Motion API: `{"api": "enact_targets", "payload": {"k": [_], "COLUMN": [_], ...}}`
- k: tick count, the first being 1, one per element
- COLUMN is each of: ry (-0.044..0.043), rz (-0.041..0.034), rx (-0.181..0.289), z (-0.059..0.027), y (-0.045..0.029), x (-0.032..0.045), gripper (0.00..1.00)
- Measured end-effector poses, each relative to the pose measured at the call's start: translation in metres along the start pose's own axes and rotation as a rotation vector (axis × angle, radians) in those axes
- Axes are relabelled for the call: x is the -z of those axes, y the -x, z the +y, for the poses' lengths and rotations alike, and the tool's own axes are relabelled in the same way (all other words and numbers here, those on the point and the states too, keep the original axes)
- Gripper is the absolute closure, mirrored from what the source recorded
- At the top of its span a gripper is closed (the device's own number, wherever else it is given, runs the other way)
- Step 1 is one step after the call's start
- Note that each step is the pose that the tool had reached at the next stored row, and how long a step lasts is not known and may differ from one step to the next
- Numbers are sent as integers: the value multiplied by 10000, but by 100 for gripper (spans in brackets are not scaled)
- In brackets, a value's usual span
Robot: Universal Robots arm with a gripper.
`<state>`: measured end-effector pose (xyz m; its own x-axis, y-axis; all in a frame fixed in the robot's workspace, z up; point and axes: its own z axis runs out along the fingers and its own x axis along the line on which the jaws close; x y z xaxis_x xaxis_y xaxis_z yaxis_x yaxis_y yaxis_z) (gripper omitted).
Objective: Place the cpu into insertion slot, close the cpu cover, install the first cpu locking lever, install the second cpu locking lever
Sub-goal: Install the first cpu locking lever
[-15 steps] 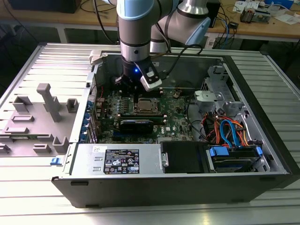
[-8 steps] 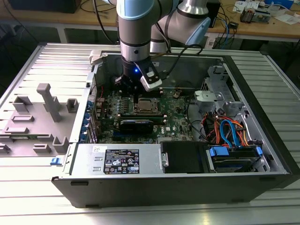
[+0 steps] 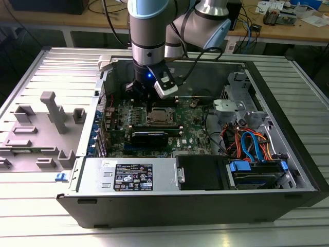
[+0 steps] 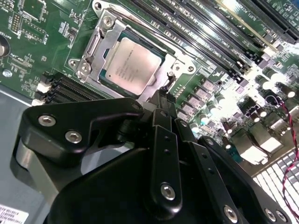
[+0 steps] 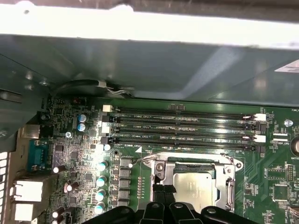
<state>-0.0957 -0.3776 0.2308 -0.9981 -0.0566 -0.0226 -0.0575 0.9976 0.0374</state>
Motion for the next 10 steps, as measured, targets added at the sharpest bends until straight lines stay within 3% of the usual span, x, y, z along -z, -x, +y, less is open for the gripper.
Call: {"api": "enact_targets", "payload": {"k": [5, 10], "ry": [0, -1], "rz": [0, 1], "rx": [0, 0], "z": [4, 7], "y": [3, 4], "x": [115, 183], "gripper": [89, 89]}}
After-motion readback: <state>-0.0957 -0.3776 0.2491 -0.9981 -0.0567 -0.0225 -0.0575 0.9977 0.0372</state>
